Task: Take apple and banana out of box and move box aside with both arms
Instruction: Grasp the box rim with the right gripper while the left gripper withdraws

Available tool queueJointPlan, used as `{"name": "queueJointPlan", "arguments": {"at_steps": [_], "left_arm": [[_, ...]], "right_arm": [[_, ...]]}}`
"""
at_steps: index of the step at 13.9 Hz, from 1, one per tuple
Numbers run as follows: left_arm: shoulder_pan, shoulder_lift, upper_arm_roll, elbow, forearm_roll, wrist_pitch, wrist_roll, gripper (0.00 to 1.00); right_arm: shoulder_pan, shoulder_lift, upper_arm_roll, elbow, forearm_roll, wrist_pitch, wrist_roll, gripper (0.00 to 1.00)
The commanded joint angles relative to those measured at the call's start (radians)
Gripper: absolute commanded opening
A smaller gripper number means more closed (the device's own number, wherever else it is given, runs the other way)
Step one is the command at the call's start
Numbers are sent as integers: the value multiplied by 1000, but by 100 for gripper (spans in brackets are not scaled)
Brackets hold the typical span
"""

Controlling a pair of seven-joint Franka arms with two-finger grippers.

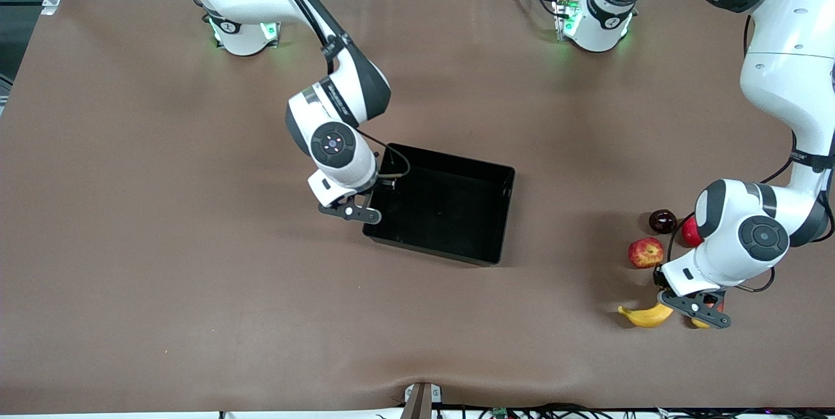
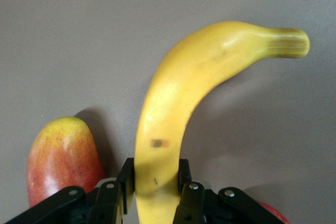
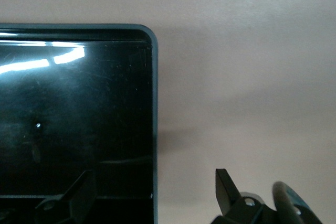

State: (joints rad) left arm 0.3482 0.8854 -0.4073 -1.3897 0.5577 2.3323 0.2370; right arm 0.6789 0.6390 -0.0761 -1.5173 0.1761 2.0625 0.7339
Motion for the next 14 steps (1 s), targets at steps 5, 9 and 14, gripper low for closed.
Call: {"name": "queueJointPlan", "arguments": {"at_steps": [5, 9, 14], "left_arm": [[9, -40, 7, 23, -13, -89, 21, 100], [6, -149, -47, 32, -125, -258, 9, 100], [11, -380, -44, 23, -294, -419, -82, 100]], "right_arm": [[28, 62, -11, 14, -6, 79, 10, 0], [10, 50, -11, 17, -6, 67, -8, 0], [-93, -45, -11, 17, 8, -28, -68, 0]]}}
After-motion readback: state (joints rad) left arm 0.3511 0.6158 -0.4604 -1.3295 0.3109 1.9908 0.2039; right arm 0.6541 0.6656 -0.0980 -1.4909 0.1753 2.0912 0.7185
